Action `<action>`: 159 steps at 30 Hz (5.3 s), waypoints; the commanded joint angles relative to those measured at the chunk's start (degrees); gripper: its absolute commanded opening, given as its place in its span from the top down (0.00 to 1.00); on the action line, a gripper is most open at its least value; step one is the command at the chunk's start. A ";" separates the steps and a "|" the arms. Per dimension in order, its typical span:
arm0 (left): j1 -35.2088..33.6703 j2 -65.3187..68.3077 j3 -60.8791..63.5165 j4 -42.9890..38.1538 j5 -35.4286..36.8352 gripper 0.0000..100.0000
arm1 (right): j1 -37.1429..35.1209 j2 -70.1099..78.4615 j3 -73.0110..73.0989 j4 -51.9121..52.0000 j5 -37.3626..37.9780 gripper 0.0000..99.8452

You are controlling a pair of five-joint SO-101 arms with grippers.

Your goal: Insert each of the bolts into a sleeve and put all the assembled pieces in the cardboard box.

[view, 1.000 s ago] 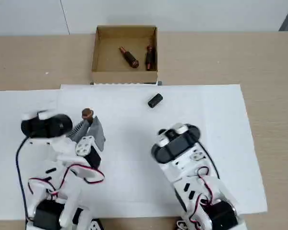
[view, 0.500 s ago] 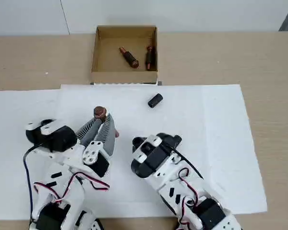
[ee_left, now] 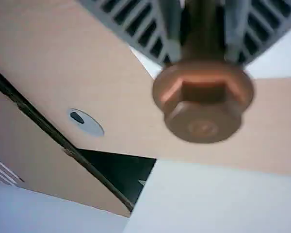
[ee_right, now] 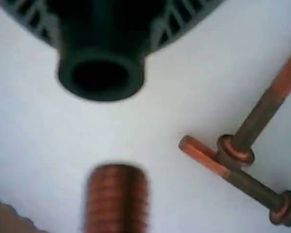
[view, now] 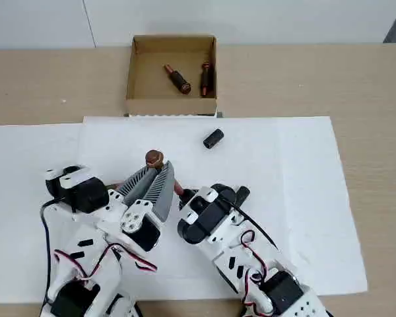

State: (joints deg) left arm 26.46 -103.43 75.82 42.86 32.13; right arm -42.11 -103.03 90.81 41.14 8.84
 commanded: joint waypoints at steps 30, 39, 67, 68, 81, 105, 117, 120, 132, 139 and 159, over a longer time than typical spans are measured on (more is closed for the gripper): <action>0.70 -0.79 8.57 -6.24 0.35 1.00 | 3.38 -0.57 -4.57 -1.63 2.99 1.00; 5.10 -0.79 9.54 -5.89 0.35 1.00 | 3.38 -0.57 -4.84 -1.98 2.90 1.00; 4.40 -0.79 17.01 3.16 -8.88 0.90 | 3.38 -0.57 -4.92 -1.98 2.90 1.00; 3.43 -0.79 17.01 3.16 -9.93 0.87 | 3.38 -0.57 -4.92 -1.98 2.90 1.00; 0.26 -0.79 13.23 3.52 -12.92 0.82 | 3.38 -0.57 -4.75 -1.98 2.90 1.00; 5.01 -0.79 1.10 9.85 -7.74 0.82 | 3.56 -0.57 -4.40 -1.98 2.99 1.00; -4.04 -0.79 -2.24 9.58 -19.34 0.99 | 3.74 -0.57 -4.48 -1.80 2.64 1.00; -7.91 -0.79 -1.89 9.93 -23.56 0.99 | 4.26 -0.57 -4.84 -1.45 0.18 1.00; -23.38 -0.79 17.54 9.67 -30.68 0.99 | 22.20 0.04 -8.00 10.15 -9.14 1.00; -24.53 -0.79 19.91 9.58 -30.68 0.99 | 25.10 0.22 -17.93 19.47 -10.81 1.00; -24.53 -0.79 19.91 9.58 -30.68 0.99 | 25.36 64.84 -66.29 19.47 -13.45 1.00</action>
State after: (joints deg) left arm 2.11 -103.60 96.04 52.53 1.63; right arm -17.05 -47.12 33.76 61.01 -4.18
